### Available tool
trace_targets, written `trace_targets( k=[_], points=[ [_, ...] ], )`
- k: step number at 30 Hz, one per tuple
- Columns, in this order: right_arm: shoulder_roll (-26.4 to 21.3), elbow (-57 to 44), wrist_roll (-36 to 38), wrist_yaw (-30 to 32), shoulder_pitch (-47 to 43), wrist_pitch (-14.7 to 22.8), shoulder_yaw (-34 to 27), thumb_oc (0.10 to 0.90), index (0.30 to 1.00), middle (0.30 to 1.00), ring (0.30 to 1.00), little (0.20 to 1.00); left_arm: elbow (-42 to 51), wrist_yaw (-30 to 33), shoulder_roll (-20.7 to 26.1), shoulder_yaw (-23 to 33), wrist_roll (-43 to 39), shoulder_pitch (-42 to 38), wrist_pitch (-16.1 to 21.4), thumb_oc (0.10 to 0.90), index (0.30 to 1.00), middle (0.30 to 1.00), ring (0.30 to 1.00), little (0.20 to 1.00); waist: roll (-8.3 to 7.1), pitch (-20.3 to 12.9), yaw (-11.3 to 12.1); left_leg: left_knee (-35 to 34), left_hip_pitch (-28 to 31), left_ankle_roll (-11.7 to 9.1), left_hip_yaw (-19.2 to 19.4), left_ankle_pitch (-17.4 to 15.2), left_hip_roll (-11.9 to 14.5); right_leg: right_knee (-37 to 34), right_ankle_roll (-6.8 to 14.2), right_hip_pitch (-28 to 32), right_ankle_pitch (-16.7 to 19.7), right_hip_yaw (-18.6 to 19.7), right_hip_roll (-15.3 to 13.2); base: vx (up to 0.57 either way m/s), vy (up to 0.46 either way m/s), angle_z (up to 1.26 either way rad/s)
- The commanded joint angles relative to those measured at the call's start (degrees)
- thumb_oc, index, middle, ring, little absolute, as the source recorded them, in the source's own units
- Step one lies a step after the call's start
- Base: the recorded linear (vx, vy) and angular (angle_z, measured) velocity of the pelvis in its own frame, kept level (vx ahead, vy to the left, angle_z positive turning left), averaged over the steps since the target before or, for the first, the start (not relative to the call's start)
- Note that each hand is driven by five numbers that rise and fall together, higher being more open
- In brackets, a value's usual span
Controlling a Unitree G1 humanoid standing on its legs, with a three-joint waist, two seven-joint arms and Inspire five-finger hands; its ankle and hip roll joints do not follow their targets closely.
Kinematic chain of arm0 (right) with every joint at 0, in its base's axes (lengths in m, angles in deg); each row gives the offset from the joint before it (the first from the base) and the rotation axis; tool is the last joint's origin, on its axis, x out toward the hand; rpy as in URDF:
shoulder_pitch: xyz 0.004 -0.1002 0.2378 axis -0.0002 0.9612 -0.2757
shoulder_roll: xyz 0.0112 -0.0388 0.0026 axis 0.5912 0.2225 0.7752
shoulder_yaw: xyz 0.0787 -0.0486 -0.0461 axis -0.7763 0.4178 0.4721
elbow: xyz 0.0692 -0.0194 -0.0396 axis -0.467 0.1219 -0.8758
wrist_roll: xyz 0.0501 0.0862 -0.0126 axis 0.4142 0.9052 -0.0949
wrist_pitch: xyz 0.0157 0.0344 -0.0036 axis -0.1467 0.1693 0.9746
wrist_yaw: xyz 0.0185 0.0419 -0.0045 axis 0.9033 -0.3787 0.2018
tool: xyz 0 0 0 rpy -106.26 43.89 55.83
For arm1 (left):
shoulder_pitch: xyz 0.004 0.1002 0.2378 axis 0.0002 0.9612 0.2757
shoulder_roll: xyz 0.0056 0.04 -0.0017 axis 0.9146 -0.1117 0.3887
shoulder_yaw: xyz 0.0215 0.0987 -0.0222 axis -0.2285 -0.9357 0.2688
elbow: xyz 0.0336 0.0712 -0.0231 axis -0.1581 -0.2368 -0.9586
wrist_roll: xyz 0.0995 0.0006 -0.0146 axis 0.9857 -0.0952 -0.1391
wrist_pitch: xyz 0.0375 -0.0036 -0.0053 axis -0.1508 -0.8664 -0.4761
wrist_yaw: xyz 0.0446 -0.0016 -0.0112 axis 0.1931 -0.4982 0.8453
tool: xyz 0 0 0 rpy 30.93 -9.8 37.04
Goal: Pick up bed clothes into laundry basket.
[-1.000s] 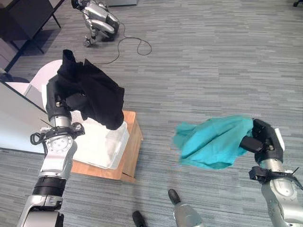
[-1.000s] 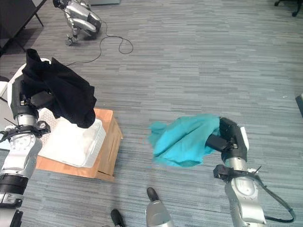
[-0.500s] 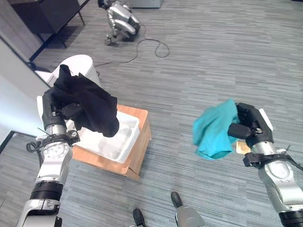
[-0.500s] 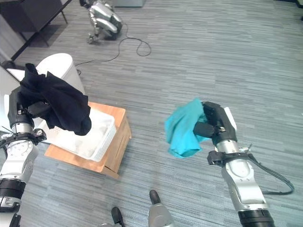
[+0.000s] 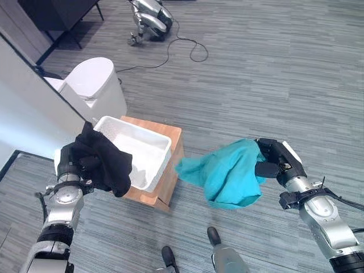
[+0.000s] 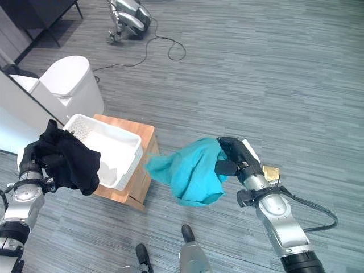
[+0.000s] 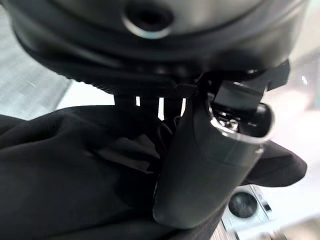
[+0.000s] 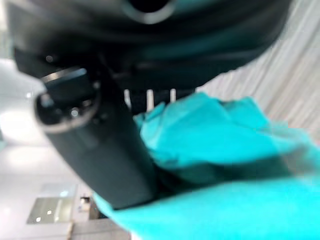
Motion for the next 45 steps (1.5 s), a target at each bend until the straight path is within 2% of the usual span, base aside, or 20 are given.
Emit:
trace_targets(
  k=[1,6,8,12,15,17,24,29,37,39,40,45],
  points=[
    [-0.2,-4.2,1.6,-0.8,-2.2,5.7,-2.3,0.400,0.300,0.300,0.300,0.300,1.8,1.1,11.8,-0.2,1.1,-15.9,6.7,0.400,0.300,0.300,0.300,0.300,-4.93,-5.5,-1.6,0.0,5.1,-2.5,0.6,-3.8,-1.2,-6.3,3.3,10.2,-3.3,1.2,-3.3,0.04,0.008,-0.13],
    [0.5,-3.4,1.9,-0.9,-1.7,5.9,-2.0,0.400,0.300,0.300,0.300,0.300,1.8,1.5,16.0,-3.2,-0.1,-23.0,7.2,0.400,0.300,0.300,0.300,0.300,-4.27,-5.8,-2.0,0.0,5.3,-2.6,1.5,-4.0,-1.4,-6.8,3.7,10.2,-3.0,1.5,-3.5,0.04,0.006,-0.09],
    [0.7,-3.2,2.2,-0.9,-1.1,5.9,-2.0,0.400,0.300,0.300,0.300,0.300,1.2,1.7,18.4,-4.5,-3.9,-27.6,8.1,0.400,0.300,0.300,0.300,0.300,-3.78,-5.9,-2.3,0.0,4.9,-2.7,1.7,-3.9,-1.3,-6.9,4.0,9.8,-3.0,1.5,-3.5,0.03,-0.004,-0.08],
    [0.8,-3.2,1.9,-0.9,0.6,5.8,-3.0,0.400,0.300,0.300,0.300,0.300,0.1,1.7,20.1,-4.7,-7.7,-30.4,8.9,0.400,0.300,0.300,0.300,0.300,-3.46,-6.0,-2.5,0.0,4.9,-2.8,1.9,-4.0,-1.3,-7.1,4.1,9.7,-3.0,1.4,-3.5,0.04,-0.004,-0.06],
    [1.2,-3.0,1.8,-0.8,2.0,5.5,-3.7,0.400,0.300,0.300,0.300,0.300,-1.0,1.4,20.0,-3.6,-9.7,-29.8,8.9,0.400,0.300,0.300,0.300,0.300,-3.44,-5.8,-2.5,0.0,5.0,-2.8,1.9,-4.1,-1.3,-7.0,4.1,9.8,-3.1,1.3,-3.5,0.02,-0.001,-0.02],
    [1.0,-2.4,1.4,-0.9,3.1,5.3,-4.3,0.400,0.300,0.300,0.300,0.300,-4.1,1.0,21.6,-4.8,-6.7,-30.1,7.5,0.400,0.300,0.300,0.300,0.300,-3.34,-5.6,-2.8,0.0,4.9,-2.9,2.0,-4.1,-1.3,-7.3,4.2,9.8,-3.1,1.3,-3.5,0.02,-0.001,-0.06],
    [2.2,-1.9,2.6,-1.2,5.2,5.2,-4.9,0.400,0.300,0.300,0.300,0.300,-9.8,0.2,21.0,-4.8,-5.2,-30.3,6.3,0.400,0.300,0.300,0.300,0.300,-3.80,-4.3,-3.2,0.0,3.9,-3.2,2.2,-3.8,-0.8,-7.2,4.2,8.7,-3.0,1.5,-3.0,0.00,0.000,0.00],
    [4.5,-0.9,3.1,-1.8,7.5,4.6,-4.4,0.400,0.300,0.300,0.300,0.300,-11.2,-0.3,20.0,-5.3,-2.2,-29.8,5.4,0.400,0.300,0.300,0.300,0.300,-4.36,-3.1,-3.9,0.0,2.4,-3.5,2.5,-3.4,-0.3,-6.8,4.1,6.7,-2.7,2.0,-2.4,0.00,-0.001,0.00],
    [3.9,-0.6,3.7,-1.5,5.1,4.2,-2.3,0.400,0.300,0.300,0.300,0.300,-17.0,-1.8,16.1,-5.4,-3.5,-30.2,3.9,0.400,0.300,0.300,0.300,0.300,-5.31,-0.1,-5.4,0.0,0.3,-3.8,3.5,-2.7,0.3,-5.7,4.0,3.1,-2.2,2.8,-1.5,-0.05,0.006,-0.07],
    [4.2,-0.9,4.8,-1.2,4.8,4.1,-2.1,0.400,0.300,0.300,0.300,0.300,-18.0,-1.4,15.7,-4.9,-4.6,-30.9,3.9,0.400,0.300,0.300,0.300,0.300,-6.35,0.9,-6.2,0.0,-0.5,-3.9,3.8,-2.6,0.7,-5.1,4.0,1.6,-2.0,3.1,-0.9,-0.06,-0.018,-0.16],
    [4.8,-1.5,5.4,-1.2,5.6,3.9,-2.6,0.400,0.300,0.300,0.300,0.300,-19.4,-1.1,15.5,-3.1,-6.6,-30.6,3.7,0.400,0.300,0.300,0.300,0.300,-7.61,1.7,-6.6,0.0,-1.2,-4.0,4.6,-2.4,1.2,-4.5,3.9,0.3,-1.6,3.8,-0.4,-0.06,-0.042,-0.18],
    [7.2,-1.4,5.7,-0.4,9.9,3.5,-5.3,0.400,0.300,0.300,0.300,0.300,-21.5,0.1,16.3,-1.3,-2.7,-28.6,2.2,0.400,0.300,0.300,0.300,0.300,-8.71,2.6,-6.9,0.0,-1.6,-4.2,5.2,-2.3,1.5,-4.2,3.9,-1.0,-1.4,4.2,0.1,0.00,-0.005,-0.15]
  ],
)
